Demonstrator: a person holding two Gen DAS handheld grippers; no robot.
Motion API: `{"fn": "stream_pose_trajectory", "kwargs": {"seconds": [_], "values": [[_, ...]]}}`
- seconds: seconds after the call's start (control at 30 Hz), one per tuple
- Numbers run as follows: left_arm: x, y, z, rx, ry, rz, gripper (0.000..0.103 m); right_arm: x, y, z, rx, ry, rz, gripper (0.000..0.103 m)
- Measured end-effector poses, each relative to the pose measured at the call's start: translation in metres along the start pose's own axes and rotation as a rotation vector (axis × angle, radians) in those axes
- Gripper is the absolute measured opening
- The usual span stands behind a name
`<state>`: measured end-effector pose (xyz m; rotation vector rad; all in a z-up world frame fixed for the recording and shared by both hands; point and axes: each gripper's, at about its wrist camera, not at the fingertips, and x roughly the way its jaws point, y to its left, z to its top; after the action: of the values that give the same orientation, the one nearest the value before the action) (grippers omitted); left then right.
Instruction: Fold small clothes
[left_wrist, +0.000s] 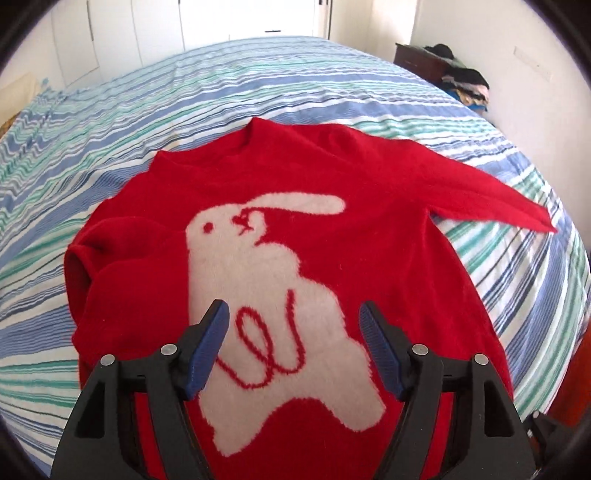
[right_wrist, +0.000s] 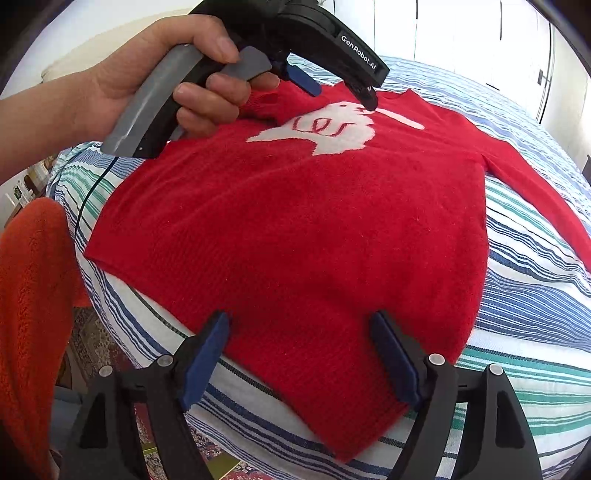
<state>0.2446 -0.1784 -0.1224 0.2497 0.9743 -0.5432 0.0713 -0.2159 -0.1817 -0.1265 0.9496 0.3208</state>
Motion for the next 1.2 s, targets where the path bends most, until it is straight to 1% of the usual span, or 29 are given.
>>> {"fn": "stream_pose_trajectory", "kwargs": {"seconds": [0.07, 0.13, 0.23, 0.3, 0.33, 0.4, 0.43, 0.5, 0.6, 0.67, 0.73, 0.77, 0.8, 0.83, 0.9, 0.93, 1.03, 1.1, 1.13, 1.2], "values": [[-0.018, 0.014, -0.018, -0.004, -0.003, -0.013, 0.075, -0.001, 0.0, -0.001, -0.001, -0.003, 0.004, 0.08], [-0.035, 0.043, -0.033, -0.058, -0.013, -0.011, 0.079, -0.001, -0.001, -0.001, -0.001, -0.005, 0.009, 0.08], [-0.053, 0.109, -0.048, -0.223, -0.039, 0.039, 0.081, 0.0, -0.002, -0.001, 0.001, -0.006, 0.013, 0.08], [-0.055, 0.148, -0.05, -0.319, -0.047, 0.072, 0.078, 0.0, -0.002, 0.0, -0.001, -0.008, 0.013, 0.081], [-0.054, 0.161, -0.047, -0.333, -0.051, 0.079, 0.077, 0.001, -0.001, 0.0, -0.002, -0.009, 0.013, 0.082], [-0.047, 0.173, -0.039, -0.302, -0.048, 0.059, 0.076, 0.002, 0.0, 0.0, -0.007, -0.01, 0.011, 0.083], [-0.041, 0.176, -0.035, -0.278, -0.031, 0.043, 0.076, 0.002, 0.0, 0.0, -0.009, -0.01, 0.009, 0.083], [-0.026, 0.178, -0.031, -0.249, 0.001, 0.059, 0.073, 0.001, 0.001, -0.001, -0.011, -0.01, 0.005, 0.083], [-0.003, 0.178, -0.031, -0.249, 0.056, 0.069, 0.072, 0.002, 0.001, 0.0, -0.012, -0.008, 0.004, 0.083], [0.003, 0.177, -0.033, -0.241, 0.067, 0.077, 0.062, 0.002, 0.001, 0.0, -0.014, -0.009, 0.002, 0.084], [0.005, 0.174, -0.034, -0.226, 0.069, 0.081, 0.038, 0.002, 0.001, 0.0, -0.017, -0.01, 0.0, 0.084], [0.005, 0.173, -0.034, -0.222, 0.068, 0.08, 0.03, 0.003, 0.001, 0.0, -0.017, -0.011, 0.001, 0.084], [0.004, 0.173, -0.034, -0.218, 0.068, 0.077, 0.011, 0.003, 0.001, 0.0, -0.018, -0.012, 0.001, 0.084], [0.002, 0.172, -0.034, -0.214, 0.067, 0.081, 0.008, 0.003, 0.001, 0.0, -0.018, -0.013, 0.001, 0.084], [-0.006, 0.172, -0.034, -0.212, 0.042, 0.102, 0.007, 0.003, 0.001, 0.0, -0.019, -0.013, 0.002, 0.085], [-0.01, 0.173, -0.034, -0.221, 0.032, 0.1, 0.007, 0.003, 0.001, 0.0, -0.02, -0.013, 0.002, 0.085], [-0.026, 0.179, -0.036, -0.27, -0.001, 0.097, 0.006, 0.003, 0.001, 0.0, -0.019, -0.013, 0.001, 0.085], [-0.044, 0.187, -0.038, -0.31, -0.031, 0.086, 0.006, 0.003, 0.002, 0.0, -0.019, -0.012, 0.002, 0.085], [-0.054, 0.191, -0.039, -0.323, -0.046, 0.092, 0.002, 0.003, 0.002, 0.0, -0.018, -0.012, 0.002, 0.085], [-0.078, 0.204, -0.043, -0.344, -0.075, 0.141, 0.002, 0.003, 0.002, 0.0, -0.018, -0.012, 0.001, 0.085]]}}
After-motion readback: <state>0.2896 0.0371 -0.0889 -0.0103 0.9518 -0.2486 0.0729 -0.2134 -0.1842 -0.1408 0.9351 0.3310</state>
